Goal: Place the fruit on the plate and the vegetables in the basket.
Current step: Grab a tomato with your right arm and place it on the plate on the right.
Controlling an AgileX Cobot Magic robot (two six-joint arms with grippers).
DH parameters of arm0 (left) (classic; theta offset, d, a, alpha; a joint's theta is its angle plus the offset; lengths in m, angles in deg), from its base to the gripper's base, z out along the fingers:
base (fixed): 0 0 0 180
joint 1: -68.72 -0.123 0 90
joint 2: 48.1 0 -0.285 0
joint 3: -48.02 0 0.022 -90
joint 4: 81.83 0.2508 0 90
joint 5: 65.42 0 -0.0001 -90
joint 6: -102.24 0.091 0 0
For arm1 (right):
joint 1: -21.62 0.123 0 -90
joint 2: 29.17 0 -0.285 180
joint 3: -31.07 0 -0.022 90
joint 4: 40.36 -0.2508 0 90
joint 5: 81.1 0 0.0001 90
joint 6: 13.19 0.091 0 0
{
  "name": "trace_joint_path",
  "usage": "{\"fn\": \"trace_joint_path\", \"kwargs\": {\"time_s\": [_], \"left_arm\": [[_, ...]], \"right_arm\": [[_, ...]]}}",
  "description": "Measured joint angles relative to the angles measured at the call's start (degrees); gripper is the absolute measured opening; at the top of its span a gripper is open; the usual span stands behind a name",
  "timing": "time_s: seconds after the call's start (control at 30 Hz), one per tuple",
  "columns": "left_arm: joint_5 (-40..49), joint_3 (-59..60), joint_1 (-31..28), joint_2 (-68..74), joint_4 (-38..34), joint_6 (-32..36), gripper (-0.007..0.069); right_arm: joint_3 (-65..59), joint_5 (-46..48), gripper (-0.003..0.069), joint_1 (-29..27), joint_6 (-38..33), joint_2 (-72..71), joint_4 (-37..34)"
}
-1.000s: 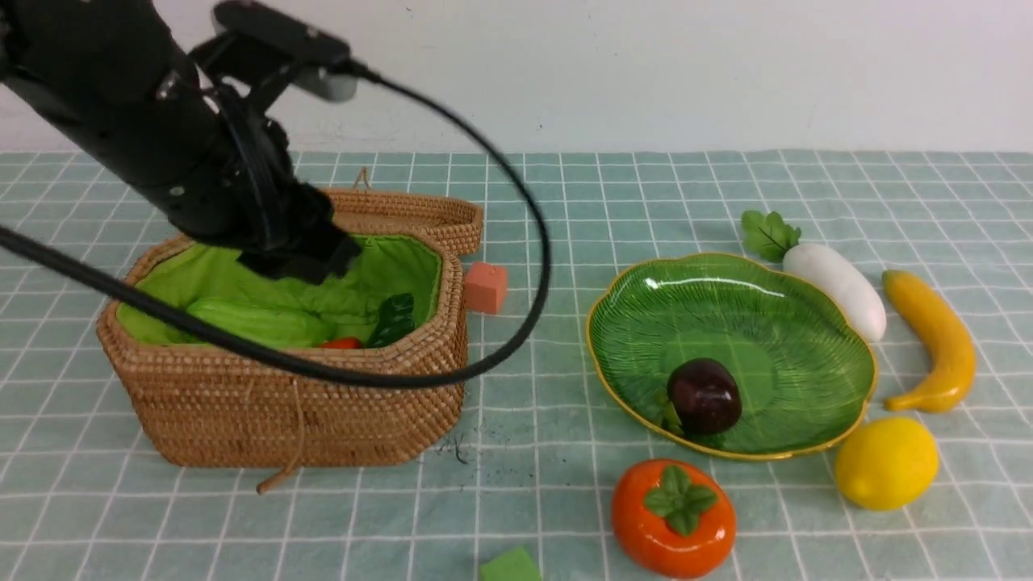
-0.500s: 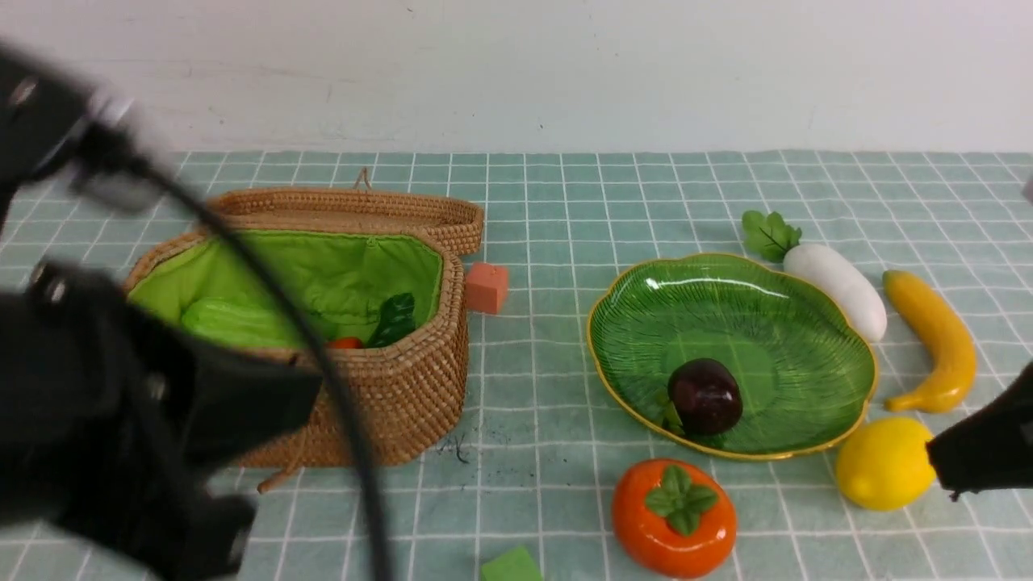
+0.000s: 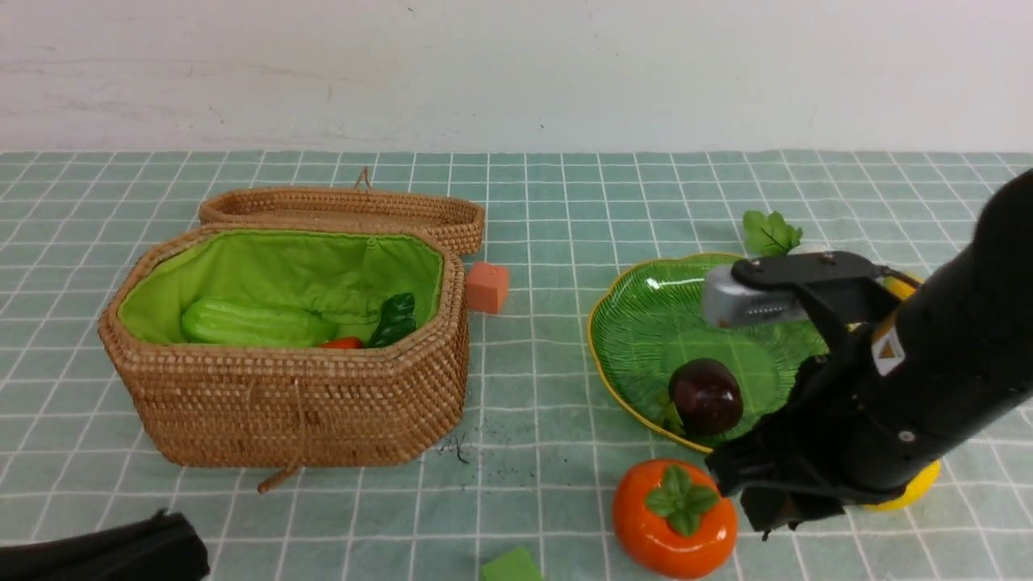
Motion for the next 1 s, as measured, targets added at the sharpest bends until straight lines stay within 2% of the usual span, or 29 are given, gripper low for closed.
{"fn": "trace_joint_path", "kwargs": {"time_s": [0.13,0.23,0.27,0.3,0.33,0.43,0.83,1.0], "left_arm": [[0.3,0.17,0.0,-0.24,0.05,0.0,-0.0013],[0.85,0.22,0.0,-0.24,0.05,0.0,-0.0013],[0.85,0.22,0.0,-0.24,0.05,0.0,-0.0013],[0.96,0.22,0.0,-0.24,0.05,0.0,-0.0013],[0.96,0.22,0.0,-0.24,0.05,0.0,-0.0013],[1.48,0.22,0.0,-0.24,0.05,0.0,-0.0013],[2.41,0.22,0.0,-0.24,0.05,0.0,-0.0013],[2.47,0.22,0.0,-0.24,-0.06,-0.18,-0.0013]], "right_arm": [[0.0,-2.05,0.0324,-1.75,0.64,3.59,-1.63],[0.0,-5.6,0.0449,-2.57,0.64,7.78,-3.93],[0.0,-5.81,0.0449,-2.57,0.64,8.07,-3.94],[0.0,-7.11,0.0496,-2.57,0.58,10.45,-4.28],[0.0,-7.81,0.0512,-2.57,0.58,11.89,-4.4],[0.0,-10.23,0.0541,-2.57,0.58,15.22,-4.76],[0.29,-11.09,0.0551,-3.07,0.27,17.62,-8.34],[0.55,-11.43,0.0554,-3.07,-2.75,18.87,-10.53]]}}
